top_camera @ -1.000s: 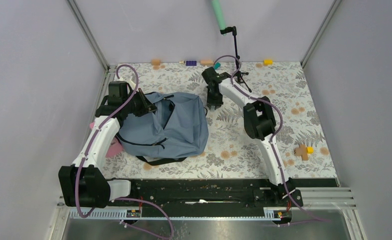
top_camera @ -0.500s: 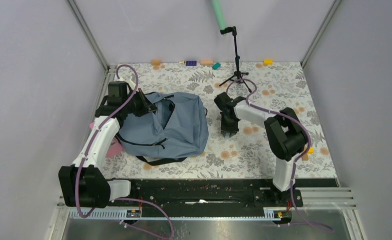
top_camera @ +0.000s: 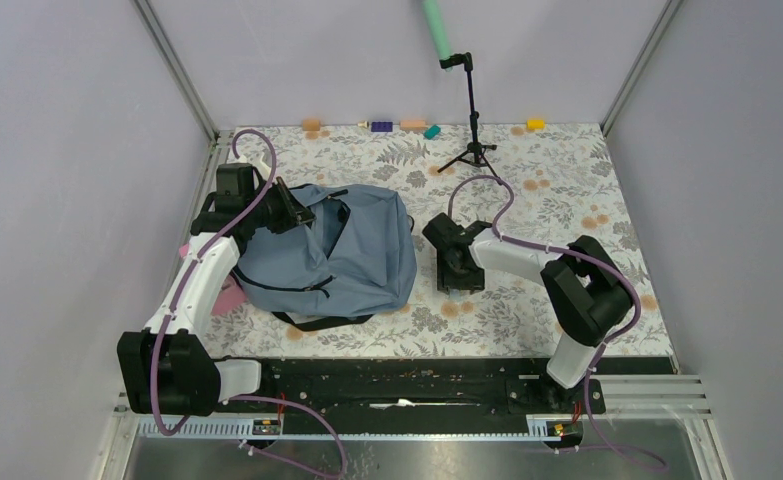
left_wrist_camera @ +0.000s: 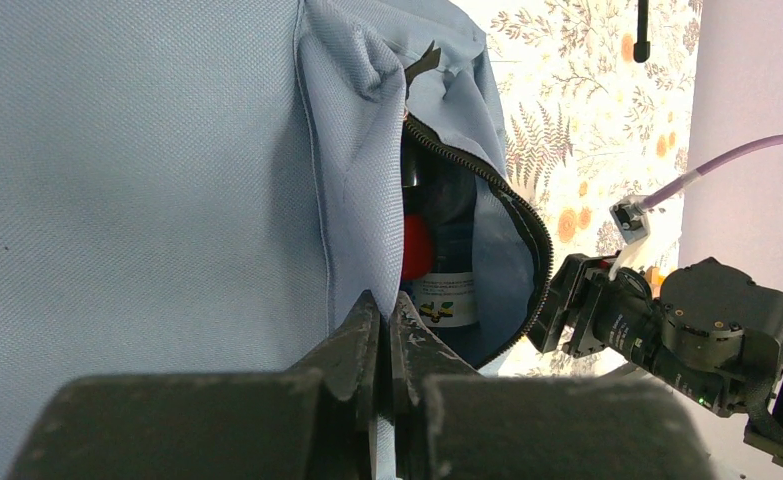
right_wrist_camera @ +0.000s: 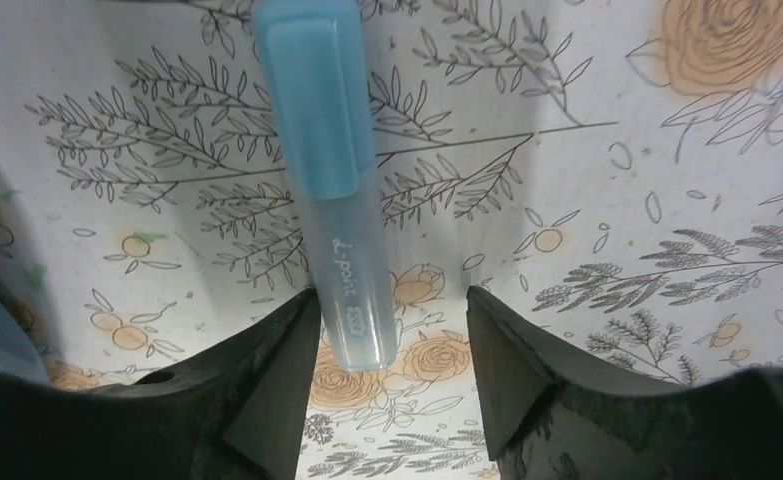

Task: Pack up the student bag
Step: Move the stationery to the center of the board, then pick up the stationery from the center of the board.

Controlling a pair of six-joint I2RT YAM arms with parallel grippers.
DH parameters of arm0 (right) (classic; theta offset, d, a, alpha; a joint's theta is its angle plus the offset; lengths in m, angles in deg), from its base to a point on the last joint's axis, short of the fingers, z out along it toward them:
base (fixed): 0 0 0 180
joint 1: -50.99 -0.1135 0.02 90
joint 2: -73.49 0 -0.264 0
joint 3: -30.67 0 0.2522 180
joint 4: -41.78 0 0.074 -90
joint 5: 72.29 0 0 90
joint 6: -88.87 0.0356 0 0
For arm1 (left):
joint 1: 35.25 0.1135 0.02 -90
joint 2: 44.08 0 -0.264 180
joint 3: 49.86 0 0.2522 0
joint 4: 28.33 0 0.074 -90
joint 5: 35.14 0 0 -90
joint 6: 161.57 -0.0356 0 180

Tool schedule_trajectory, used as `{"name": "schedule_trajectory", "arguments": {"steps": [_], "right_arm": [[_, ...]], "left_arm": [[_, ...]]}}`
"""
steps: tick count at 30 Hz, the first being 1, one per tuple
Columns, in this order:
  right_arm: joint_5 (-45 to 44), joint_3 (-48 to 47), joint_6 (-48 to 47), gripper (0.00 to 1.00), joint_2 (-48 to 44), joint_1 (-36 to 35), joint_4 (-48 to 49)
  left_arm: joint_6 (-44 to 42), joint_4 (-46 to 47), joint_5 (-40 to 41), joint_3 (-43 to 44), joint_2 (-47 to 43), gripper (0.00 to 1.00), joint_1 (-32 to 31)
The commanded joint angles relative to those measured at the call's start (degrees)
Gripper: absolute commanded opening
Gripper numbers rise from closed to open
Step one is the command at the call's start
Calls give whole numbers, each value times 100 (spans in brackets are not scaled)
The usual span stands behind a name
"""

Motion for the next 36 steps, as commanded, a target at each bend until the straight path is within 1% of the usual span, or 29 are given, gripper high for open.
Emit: {"name": "schedule_trajectory", "arguments": {"steps": [1, 5, 8, 11, 12, 13, 16, 20, 26, 31, 33, 36], "right_arm": [[-669, -139, -61, 63, 96, -101, 49], [-680, -135, -241, 56, 216, -135, 252], [-529, -114, -231, 45, 305, -136, 361], [-294, -54, -175, 41, 416, -135, 502], [-234, -35, -143, 38, 445, -134, 507], [-204, -11, -107, 32, 447, -137, 503], [-185, 147, 2, 19, 295, -139, 498], [-235, 296, 80, 0, -324, -136, 224], [-166, 390, 172, 0, -1735, -137, -279], [510, 360, 429, 0, -2697, -225, -327], [657, 291, 659, 0, -2963, -427, -326], [776, -20, 1028, 0, -3208, -905, -302]], "left_arm": [[105, 980, -268, 146, -298, 0, 75], [114, 1006, -332, 125, -292, 0, 79], [104, 1022, -347, 107, -309, 0, 72], [74, 1017, -355, 77, -345, 0, 35], [54, 1017, -364, 76, -356, 0, 1], [33, 1015, -360, 76, -358, 0, -51], [-41, 994, -341, 88, -354, 0, -276], [-170, 922, -179, 137, -363, 0, -804], [-60, 950, -116, -6, -378, 0, -1366], [-95, 779, 121, 21, -473, 0, -1546], [-172, 695, 295, -4, -569, 0, -1546], [-208, 703, 345, -93, -705, 0, -1547]]}}
